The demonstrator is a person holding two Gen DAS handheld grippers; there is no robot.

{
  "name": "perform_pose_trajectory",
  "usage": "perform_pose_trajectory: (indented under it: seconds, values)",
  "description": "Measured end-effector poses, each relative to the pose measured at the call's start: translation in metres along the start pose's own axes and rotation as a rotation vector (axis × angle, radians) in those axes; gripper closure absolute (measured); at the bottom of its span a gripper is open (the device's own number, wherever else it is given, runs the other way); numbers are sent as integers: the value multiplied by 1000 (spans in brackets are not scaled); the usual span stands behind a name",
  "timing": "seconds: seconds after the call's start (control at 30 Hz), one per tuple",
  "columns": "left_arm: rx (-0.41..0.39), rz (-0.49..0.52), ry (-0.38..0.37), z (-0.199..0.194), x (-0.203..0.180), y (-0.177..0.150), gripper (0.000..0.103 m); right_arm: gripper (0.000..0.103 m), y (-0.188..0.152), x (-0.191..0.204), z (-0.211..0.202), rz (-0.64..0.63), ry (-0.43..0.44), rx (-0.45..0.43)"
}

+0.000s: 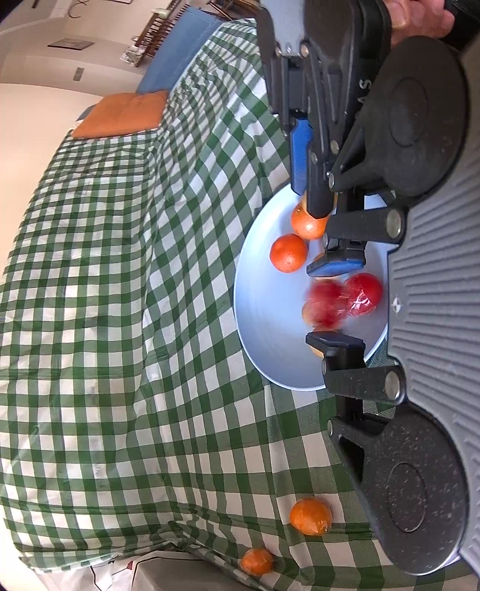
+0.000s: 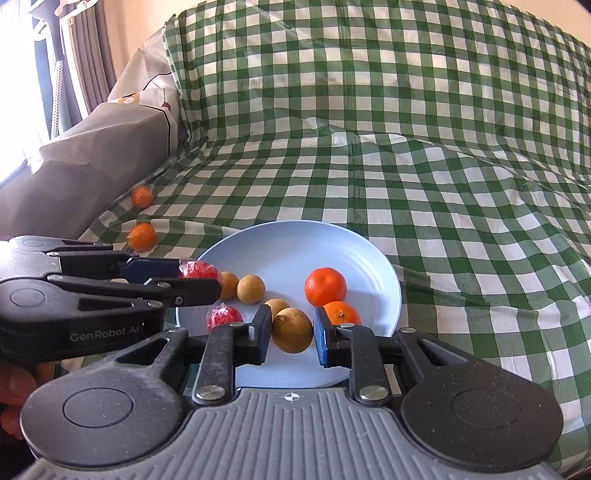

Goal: Organize fruits
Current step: 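Open the left gripper to drop the red fruit while the right gripper releases the tan fruit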

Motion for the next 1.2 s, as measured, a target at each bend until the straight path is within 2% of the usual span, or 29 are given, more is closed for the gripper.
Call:
perform_pose_trajectory:
  seconds: [0.07,0.13,0.5,0.63,0.67,0.77,0.97,1.07,1.2]
  values:
    - [1,-6,7,0,1,0,67,71,0,-1,1,2,-11,6]
    - [3,-13,11,0,3,1,67,61,0,-1,1,7,-11,5]
    - [8,-18,25,1,8,2,66,53,0,-4,2,3,-28,10]
    - [6,-19,29,0,8,2,56,46,1,-3,2,-1,-35,10]
    - [6,-20,31,0,8,2,50,44,1,-3,2,-3,-38,10]
    - [0,-33,56,0,10,2,39,37,1,-4,2,-3,-50,7]
    - [-25,-78,87,-5,19,5,21,27,1,-10,1,29,-68,-1]
    - [-36,-88,102,-7,21,5,18,24,2,-10,1,38,-75,-3]
    - [-46,-88,158,-9,22,6,17,23,2,-6,2,34,-83,-5]
Point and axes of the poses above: each gripper's, at about its wrist camera, not at the fingertips, and z roughly the way its jaws point, x to its left, y to its top, the point moved 5 cm from there along z, roughly the way its jaws point, and after that the axes turned 13 degrees about x, right-handed, at the moved point
